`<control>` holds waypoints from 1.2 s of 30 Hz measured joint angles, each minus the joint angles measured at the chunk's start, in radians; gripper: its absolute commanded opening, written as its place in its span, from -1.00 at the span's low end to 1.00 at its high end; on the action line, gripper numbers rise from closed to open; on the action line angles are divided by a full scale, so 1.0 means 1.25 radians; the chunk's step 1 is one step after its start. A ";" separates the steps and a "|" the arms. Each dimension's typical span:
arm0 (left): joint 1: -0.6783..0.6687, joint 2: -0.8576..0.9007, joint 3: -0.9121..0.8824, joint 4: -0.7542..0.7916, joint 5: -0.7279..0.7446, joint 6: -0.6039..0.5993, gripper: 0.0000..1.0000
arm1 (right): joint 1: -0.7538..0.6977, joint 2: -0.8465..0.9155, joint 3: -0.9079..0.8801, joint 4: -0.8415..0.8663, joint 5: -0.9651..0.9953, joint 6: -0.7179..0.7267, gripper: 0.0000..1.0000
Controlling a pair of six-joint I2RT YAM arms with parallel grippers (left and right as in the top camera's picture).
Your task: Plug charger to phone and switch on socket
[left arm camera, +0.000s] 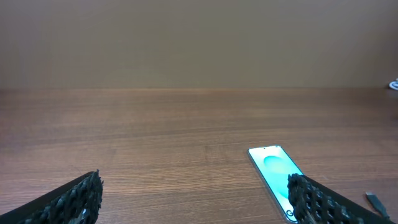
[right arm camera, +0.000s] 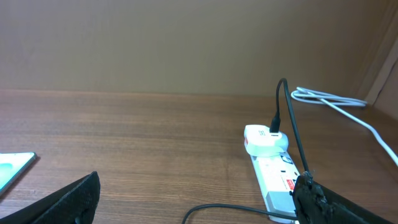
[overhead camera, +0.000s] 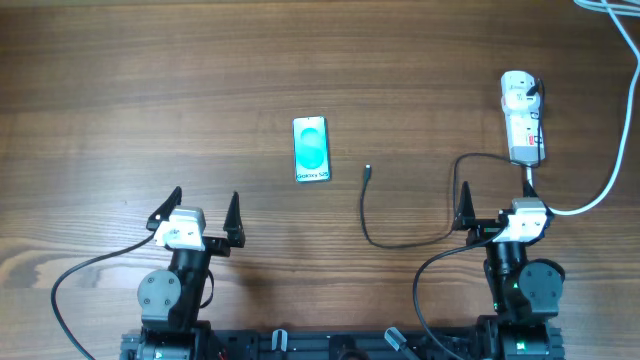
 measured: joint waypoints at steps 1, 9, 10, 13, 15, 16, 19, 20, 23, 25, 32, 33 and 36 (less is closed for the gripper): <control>0.000 0.000 0.000 0.000 0.000 0.000 1.00 | 0.000 0.000 0.000 0.000 0.000 0.000 0.99; 0.000 0.000 0.000 0.000 0.005 -0.029 1.00 | 0.000 0.000 0.000 0.000 0.000 0.000 1.00; 0.000 0.000 0.000 0.001 0.006 -0.031 1.00 | 0.000 0.000 0.000 0.000 0.000 0.000 0.99; 0.000 0.000 0.000 0.019 0.013 -0.034 1.00 | 0.000 0.000 0.000 0.000 0.000 0.000 0.99; 0.000 0.000 -0.001 0.058 0.018 -0.034 1.00 | 0.000 0.000 0.000 0.000 0.000 0.000 0.99; 0.000 0.000 -0.001 0.079 0.025 -0.034 1.00 | 0.000 0.000 0.000 0.000 0.000 0.000 0.99; 0.000 0.000 -0.001 0.126 0.066 -0.041 1.00 | 0.000 0.000 0.000 0.000 0.000 0.000 1.00; 0.000 0.000 -0.001 0.130 0.071 -0.047 1.00 | 0.000 0.000 0.000 0.000 0.000 0.000 0.99; 0.000 0.000 0.002 0.129 0.085 -0.066 1.00 | 0.000 0.000 0.000 0.000 0.000 0.000 0.99; 0.000 0.000 0.019 0.125 0.089 -0.071 1.00 | 0.000 0.000 0.000 0.000 0.000 0.000 1.00; 0.000 0.030 0.223 -0.126 0.094 -0.078 1.00 | 0.000 0.000 0.000 0.000 0.000 0.000 0.99; 0.000 0.046 0.251 -0.145 0.101 -0.079 1.00 | 0.000 0.000 0.000 0.000 0.000 0.000 0.99; 0.000 0.101 0.340 -0.123 0.184 -0.079 1.00 | 0.000 0.000 0.000 0.000 0.000 0.000 1.00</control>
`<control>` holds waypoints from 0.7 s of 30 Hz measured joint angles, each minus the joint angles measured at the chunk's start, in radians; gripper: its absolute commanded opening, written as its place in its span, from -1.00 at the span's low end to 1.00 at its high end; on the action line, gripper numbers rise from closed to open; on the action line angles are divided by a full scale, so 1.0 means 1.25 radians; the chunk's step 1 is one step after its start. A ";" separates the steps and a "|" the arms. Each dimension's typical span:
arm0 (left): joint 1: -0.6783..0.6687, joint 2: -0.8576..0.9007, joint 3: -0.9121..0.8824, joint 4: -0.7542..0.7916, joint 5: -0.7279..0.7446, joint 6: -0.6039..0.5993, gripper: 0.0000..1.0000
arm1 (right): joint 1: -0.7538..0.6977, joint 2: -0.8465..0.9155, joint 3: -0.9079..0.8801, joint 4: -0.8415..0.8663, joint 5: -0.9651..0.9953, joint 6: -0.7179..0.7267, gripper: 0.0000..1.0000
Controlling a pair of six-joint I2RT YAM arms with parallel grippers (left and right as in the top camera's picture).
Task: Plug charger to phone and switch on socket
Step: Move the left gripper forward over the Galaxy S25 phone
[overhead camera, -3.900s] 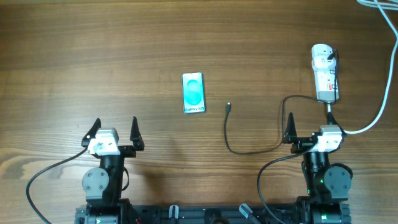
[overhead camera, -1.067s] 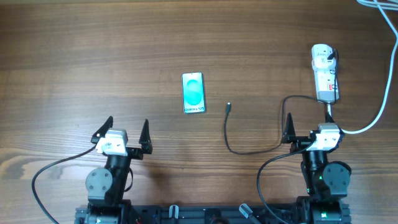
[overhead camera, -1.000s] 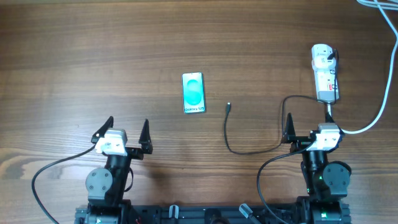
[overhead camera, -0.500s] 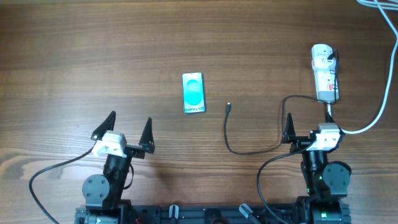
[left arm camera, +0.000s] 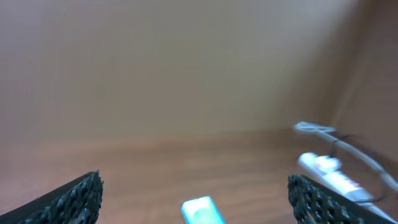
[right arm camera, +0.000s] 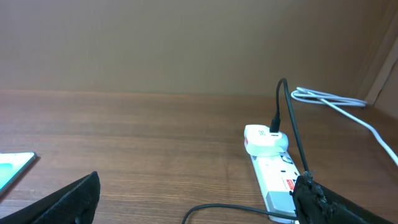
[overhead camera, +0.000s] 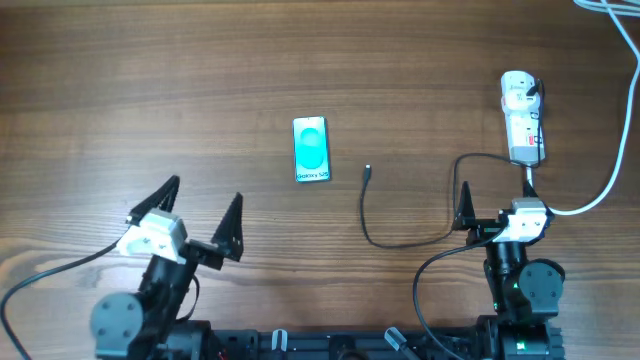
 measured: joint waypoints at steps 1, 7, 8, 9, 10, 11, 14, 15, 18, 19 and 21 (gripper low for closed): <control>0.000 0.003 0.006 0.037 0.027 -0.002 1.00 | 0.000 0.000 0.000 0.000 0.000 0.000 1.00; 0.000 0.023 0.048 0.104 0.147 -0.096 1.00 | 0.000 0.000 0.000 0.000 0.000 0.000 1.00; 0.000 0.050 0.083 0.079 0.168 -0.117 1.00 | 0.000 0.001 0.000 0.000 0.000 0.000 0.99; 0.000 0.084 0.133 0.015 0.180 -0.131 1.00 | 0.000 0.001 0.000 0.000 0.000 0.000 1.00; 0.000 0.124 0.188 -0.043 0.189 -0.135 1.00 | 0.000 0.002 0.000 0.000 0.000 0.000 1.00; 0.000 0.148 0.219 -0.072 0.197 -0.138 1.00 | 0.000 0.002 0.000 0.000 0.000 0.000 1.00; 0.000 0.369 0.484 -0.386 0.210 -0.126 1.00 | 0.000 0.002 0.000 0.000 0.000 0.002 0.99; 0.000 0.463 0.574 -0.470 0.217 -0.122 1.00 | 0.000 0.002 0.000 0.000 0.000 0.002 0.99; 0.000 0.615 0.656 -0.502 0.273 -0.133 1.00 | 0.000 0.003 0.000 0.000 0.000 0.002 0.99; 0.000 0.659 0.660 -0.504 0.313 -0.142 0.99 | 0.000 0.003 0.000 0.000 0.000 0.002 1.00; -0.012 0.722 0.660 -0.497 0.360 -0.159 0.99 | 0.000 0.003 0.000 0.000 0.000 0.003 0.99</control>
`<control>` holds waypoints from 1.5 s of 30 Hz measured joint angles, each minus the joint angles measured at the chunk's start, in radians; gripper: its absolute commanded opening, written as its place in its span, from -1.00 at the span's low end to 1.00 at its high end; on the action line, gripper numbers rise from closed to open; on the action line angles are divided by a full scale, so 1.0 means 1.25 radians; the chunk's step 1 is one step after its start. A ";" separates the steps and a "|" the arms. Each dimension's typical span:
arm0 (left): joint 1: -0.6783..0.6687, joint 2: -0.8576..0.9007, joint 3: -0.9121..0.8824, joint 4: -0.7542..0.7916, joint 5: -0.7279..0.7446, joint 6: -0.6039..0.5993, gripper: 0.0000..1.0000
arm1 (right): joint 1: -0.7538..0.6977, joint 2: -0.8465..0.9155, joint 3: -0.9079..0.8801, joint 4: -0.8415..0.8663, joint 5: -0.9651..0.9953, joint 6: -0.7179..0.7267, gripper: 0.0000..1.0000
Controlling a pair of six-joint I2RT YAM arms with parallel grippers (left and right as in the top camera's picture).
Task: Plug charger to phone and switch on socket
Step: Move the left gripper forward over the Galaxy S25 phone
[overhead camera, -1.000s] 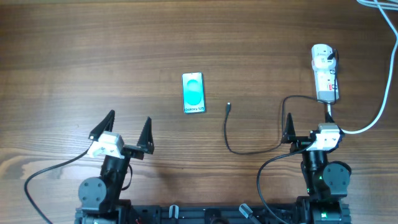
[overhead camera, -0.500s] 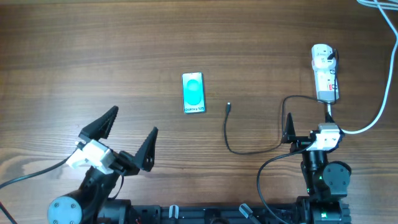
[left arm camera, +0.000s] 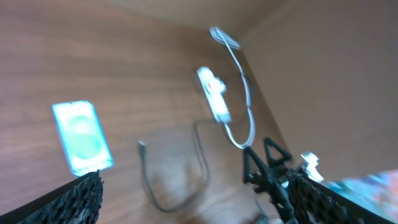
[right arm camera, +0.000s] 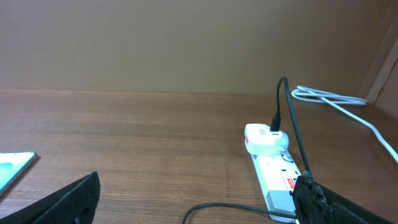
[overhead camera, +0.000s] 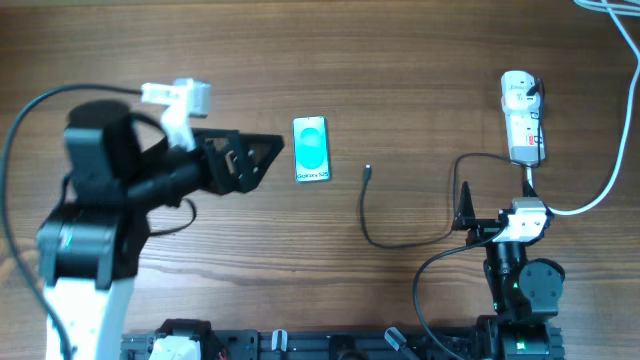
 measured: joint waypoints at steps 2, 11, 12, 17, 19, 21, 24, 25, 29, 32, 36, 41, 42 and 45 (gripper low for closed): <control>-0.042 0.049 0.001 -0.012 -0.007 -0.023 0.99 | 0.000 0.000 0.000 0.000 0.000 0.000 0.99; -0.276 0.392 0.339 -0.435 -0.384 -0.074 1.00 | 0.000 0.000 0.000 0.000 0.000 0.000 0.99; -0.295 0.445 0.394 -0.450 -0.417 -0.074 1.00 | 0.000 0.000 0.000 0.000 0.000 0.000 0.99; -0.325 0.587 0.446 -0.432 -0.494 -0.074 1.00 | 0.000 0.000 0.000 0.000 0.000 0.000 1.00; -0.325 0.602 0.446 -0.430 -0.504 -0.081 1.00 | 0.000 0.000 0.000 0.000 0.000 0.000 1.00; -0.327 0.602 0.446 -0.418 -0.509 -0.102 1.00 | 0.000 0.000 0.000 0.000 0.000 0.000 0.99; -0.334 0.610 0.446 -0.410 -0.512 -0.139 1.00 | 0.000 0.000 0.000 0.000 0.000 0.000 1.00; -0.336 0.619 0.446 -0.408 -0.512 -0.148 1.00 | 0.000 0.000 0.000 0.000 0.000 0.000 0.99; -0.338 0.694 0.446 -0.405 -0.537 -0.194 1.00 | 0.000 0.000 0.000 0.000 0.000 0.000 0.99; -0.338 0.758 0.446 -0.392 -0.570 -0.230 1.00 | 0.000 0.000 0.000 0.000 0.000 0.000 0.99; -0.338 0.802 0.446 -0.339 -0.603 -0.249 1.00 | 0.000 0.000 0.000 0.000 0.000 0.000 0.99; -0.338 0.846 0.446 -0.291 -0.617 -0.251 1.00 | 0.000 0.000 0.000 0.000 0.000 0.000 1.00; -0.338 0.861 0.444 -0.291 -0.616 -0.249 1.00 | 0.000 0.000 0.000 0.000 0.000 0.000 0.99; -0.338 0.902 0.441 -0.280 -0.601 -0.208 1.00 | 0.000 0.000 0.000 0.000 0.000 0.000 0.99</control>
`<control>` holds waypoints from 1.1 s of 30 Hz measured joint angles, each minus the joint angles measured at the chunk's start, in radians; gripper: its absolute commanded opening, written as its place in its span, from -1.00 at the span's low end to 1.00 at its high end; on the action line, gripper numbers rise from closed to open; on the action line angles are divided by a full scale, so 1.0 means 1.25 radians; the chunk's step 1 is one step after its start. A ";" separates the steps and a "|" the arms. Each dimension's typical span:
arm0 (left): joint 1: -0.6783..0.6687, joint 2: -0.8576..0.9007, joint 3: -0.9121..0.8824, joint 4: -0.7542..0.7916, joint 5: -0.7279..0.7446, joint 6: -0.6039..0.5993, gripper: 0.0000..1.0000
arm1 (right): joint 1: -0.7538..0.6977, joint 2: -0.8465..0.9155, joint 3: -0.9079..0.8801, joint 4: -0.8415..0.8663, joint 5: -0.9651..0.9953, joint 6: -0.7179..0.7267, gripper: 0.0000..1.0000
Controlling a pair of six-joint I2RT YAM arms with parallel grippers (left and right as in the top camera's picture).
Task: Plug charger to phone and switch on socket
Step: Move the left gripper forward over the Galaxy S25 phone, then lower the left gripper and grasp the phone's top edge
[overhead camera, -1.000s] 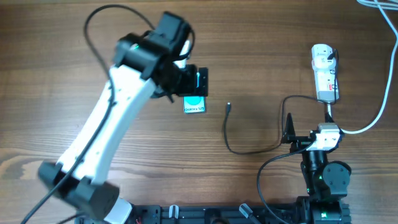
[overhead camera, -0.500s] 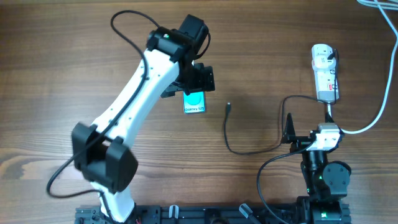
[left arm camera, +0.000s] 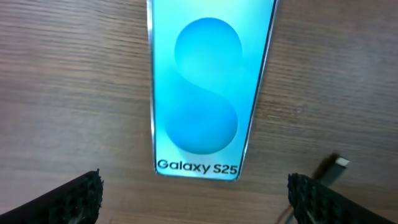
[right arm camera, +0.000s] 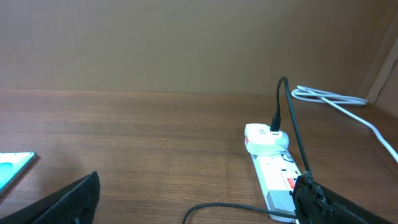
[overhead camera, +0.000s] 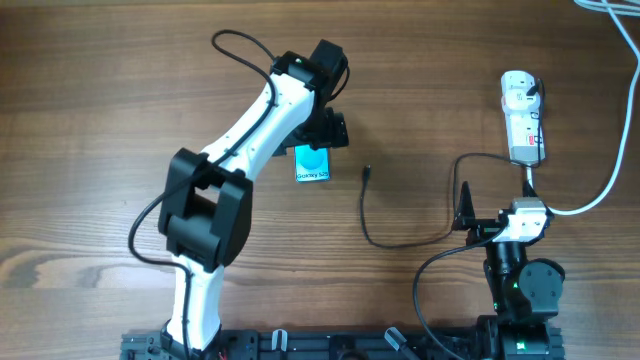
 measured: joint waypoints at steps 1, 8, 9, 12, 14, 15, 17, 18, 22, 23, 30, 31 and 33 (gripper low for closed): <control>0.000 0.009 0.000 0.010 -0.001 0.007 1.00 | 0.000 0.000 0.000 0.000 0.000 0.000 0.99; 0.000 0.030 -0.003 0.080 -0.007 0.030 1.00 | 0.000 0.000 0.000 0.000 0.000 0.000 0.99; 0.000 0.030 -0.003 0.085 -0.007 0.030 1.00 | 0.000 0.000 0.000 0.000 0.000 0.000 1.00; 0.000 0.030 -0.004 0.099 -0.007 0.031 1.00 | 0.000 0.000 0.000 0.000 0.000 0.000 0.99; 0.000 0.032 -0.004 0.100 -0.007 0.031 1.00 | 0.000 0.000 0.000 0.000 0.000 0.000 1.00; 0.001 0.035 -0.004 0.100 -0.009 0.031 1.00 | 0.000 0.000 0.000 0.000 0.000 0.000 1.00; 0.005 0.052 -0.004 0.100 -0.012 0.033 1.00 | 0.000 0.000 0.000 0.000 0.000 0.000 1.00; 0.008 0.063 -0.004 0.100 -0.013 0.034 1.00 | 0.000 0.000 0.000 0.000 0.000 0.000 1.00; 0.018 0.085 -0.006 0.112 -0.016 0.042 1.00 | 0.000 0.000 0.000 0.000 0.000 0.000 1.00; 0.018 0.085 -0.006 0.116 -0.016 0.046 1.00 | 0.000 0.000 0.000 0.000 0.000 0.000 0.99; 0.018 0.085 -0.006 0.121 -0.016 0.057 1.00 | 0.000 0.000 0.000 0.000 0.000 0.000 1.00; 0.017 0.085 -0.006 0.121 -0.016 0.057 1.00 | 0.000 0.000 0.000 0.000 0.000 0.000 1.00; 0.017 0.085 -0.006 0.121 -0.016 0.057 1.00 | 0.000 0.000 0.000 0.000 0.000 0.000 1.00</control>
